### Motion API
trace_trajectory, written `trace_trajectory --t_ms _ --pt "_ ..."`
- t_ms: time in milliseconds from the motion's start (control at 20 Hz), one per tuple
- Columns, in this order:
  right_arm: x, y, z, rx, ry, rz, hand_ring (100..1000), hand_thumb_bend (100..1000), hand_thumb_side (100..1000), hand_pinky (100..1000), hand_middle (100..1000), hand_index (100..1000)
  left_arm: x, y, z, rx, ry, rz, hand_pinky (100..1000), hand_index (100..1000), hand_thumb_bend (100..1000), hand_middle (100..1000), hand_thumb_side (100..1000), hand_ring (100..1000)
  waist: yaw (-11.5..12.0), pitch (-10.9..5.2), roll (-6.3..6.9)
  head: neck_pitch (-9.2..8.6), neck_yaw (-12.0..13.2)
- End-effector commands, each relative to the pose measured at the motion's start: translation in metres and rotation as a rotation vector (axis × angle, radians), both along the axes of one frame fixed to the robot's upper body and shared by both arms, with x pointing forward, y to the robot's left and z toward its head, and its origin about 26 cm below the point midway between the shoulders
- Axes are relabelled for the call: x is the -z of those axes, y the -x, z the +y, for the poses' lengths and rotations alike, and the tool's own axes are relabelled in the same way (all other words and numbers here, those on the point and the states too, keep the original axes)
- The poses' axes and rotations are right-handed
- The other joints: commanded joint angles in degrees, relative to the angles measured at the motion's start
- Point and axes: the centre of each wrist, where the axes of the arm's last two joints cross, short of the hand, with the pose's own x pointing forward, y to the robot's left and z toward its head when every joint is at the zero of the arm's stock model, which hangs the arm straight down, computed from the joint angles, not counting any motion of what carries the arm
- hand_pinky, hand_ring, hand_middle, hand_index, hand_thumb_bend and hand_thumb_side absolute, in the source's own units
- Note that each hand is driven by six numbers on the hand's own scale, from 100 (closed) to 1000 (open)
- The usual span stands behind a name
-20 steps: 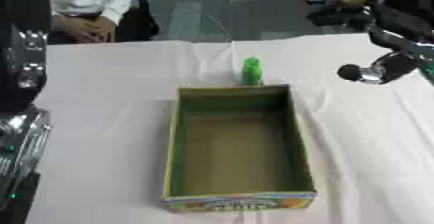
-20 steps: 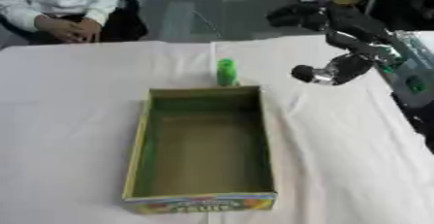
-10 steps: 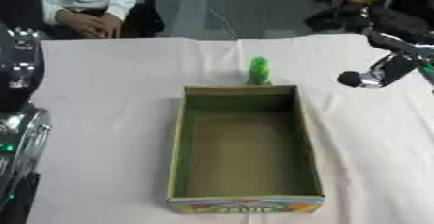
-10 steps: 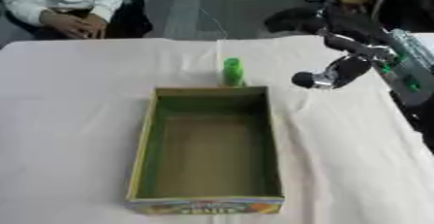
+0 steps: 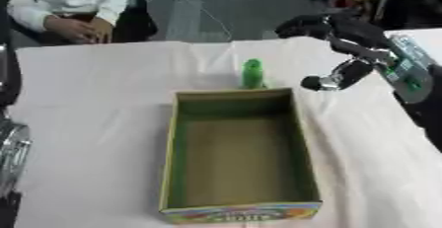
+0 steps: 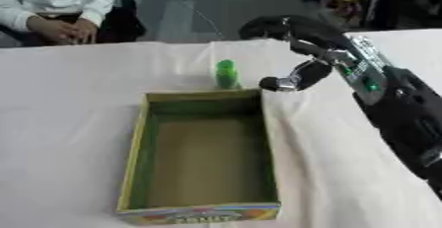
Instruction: Pick up objects on the table and place them in the box.
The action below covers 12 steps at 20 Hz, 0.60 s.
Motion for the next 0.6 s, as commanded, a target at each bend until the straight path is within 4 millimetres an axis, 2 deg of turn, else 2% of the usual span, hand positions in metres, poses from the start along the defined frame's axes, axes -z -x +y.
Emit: trace_trajectory --t_ms 50,250,600 --pt "-0.0168 -0.0022 -0.0024 0.014 -0.018 -0.052 800 483 833 719 847 911 -0.0066 0.0029 -0.0013 -0.003 -0.003 -0.035 668 819 364 785 578 661 0.5 -0.46 -0.09 -1.55 -2.3" --pt "-0.022 -0.0036 0.0004 0.017 -0.035 -0.081 789 475 834 711 836 900 -0.006 0.0029 -0.0032 -0.004 0.003 -0.04 668 820 363 785 581 660 1.4 0.3 -0.36 -2.19 -4.0" --pt "-0.0218 -0.005 0.0001 0.036 -0.048 -0.1 775 436 833 704 827 889 -0.0072 0.0028 -0.0051 0.0 0.004 -0.047 668 819 366 783 579 659 2.4 0.51 -1.22 -3.13 -4.8"
